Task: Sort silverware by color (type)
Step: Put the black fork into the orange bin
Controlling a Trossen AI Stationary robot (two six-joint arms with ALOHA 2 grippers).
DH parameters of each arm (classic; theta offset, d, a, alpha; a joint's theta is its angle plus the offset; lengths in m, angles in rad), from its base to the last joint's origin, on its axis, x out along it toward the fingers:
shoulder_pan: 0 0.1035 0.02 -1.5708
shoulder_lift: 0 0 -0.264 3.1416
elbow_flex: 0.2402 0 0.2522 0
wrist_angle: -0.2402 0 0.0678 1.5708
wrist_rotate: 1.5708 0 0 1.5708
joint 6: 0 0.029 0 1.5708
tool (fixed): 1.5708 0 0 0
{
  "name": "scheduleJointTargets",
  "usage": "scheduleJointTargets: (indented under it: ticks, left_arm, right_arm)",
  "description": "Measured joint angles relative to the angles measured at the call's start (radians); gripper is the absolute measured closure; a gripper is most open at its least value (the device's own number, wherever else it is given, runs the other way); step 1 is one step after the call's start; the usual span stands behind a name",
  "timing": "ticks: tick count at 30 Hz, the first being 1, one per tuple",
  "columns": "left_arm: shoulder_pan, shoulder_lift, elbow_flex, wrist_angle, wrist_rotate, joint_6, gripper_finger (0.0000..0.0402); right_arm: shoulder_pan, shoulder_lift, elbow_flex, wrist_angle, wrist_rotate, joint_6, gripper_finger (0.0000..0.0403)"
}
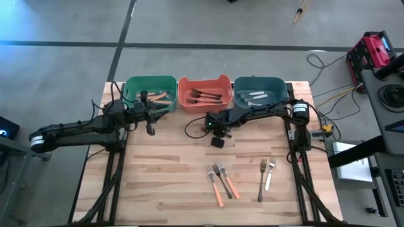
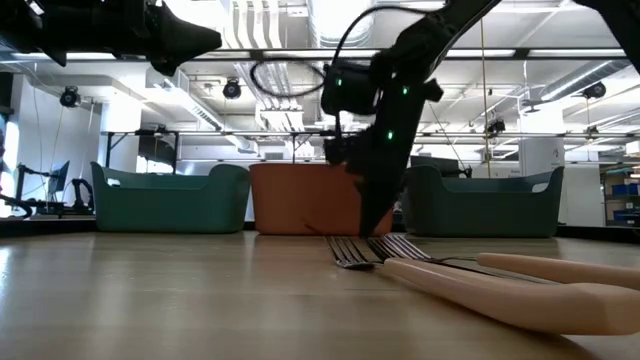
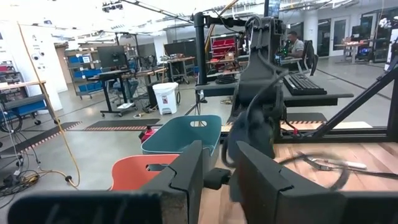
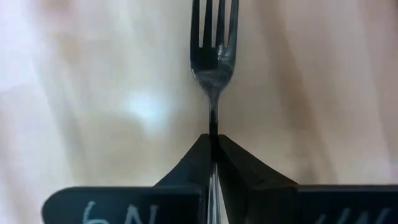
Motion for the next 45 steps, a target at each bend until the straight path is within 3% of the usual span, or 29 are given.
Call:
scheduleJointTargets:
  ticks: [8, 21, 30, 36, 41, 45]
  left_arm:
    - [0.0, 0.001, 0.0, 0.001, 0.0, -0.001, 0.0324]
    - [0.0, 0.007, 0.0, -0.005, -0.005, 0.011, 0.0324]
    - [0.0, 0.054, -0.029, -0.018, -0.191, 0.046, 0.0324]
    - [0.001, 0.096, -0.029, 0.167, -0.36, 0.242, 0.0324]
    - [0.034, 0.141, -0.029, 0.369, -0.375, 0.396, 0.0324]
    - [0.094, 0.187, 0.003, 0.373, -0.375, 0.415, 0.0324]
  right_arm:
    - [0.013, -0.064, 0.002, 0.114, -0.107, -0.051, 0.0393]
    - [-0.054, -0.076, 0.02, 0.61, -0.179, -0.211, 0.0394]
    - [-0.237, -0.076, 0.156, 0.606, -0.171, -0.341, 0.0394]
    - [-0.344, -0.078, 0.251, 0.533, -0.175, -0.409, 0.0394]
    - [-0.412, -0.078, 0.321, 0.442, -0.243, -0.437, 0.0394]
    - [-0.435, -0.078, 0.357, 0.412, -0.256, -0.438, 0.0394]
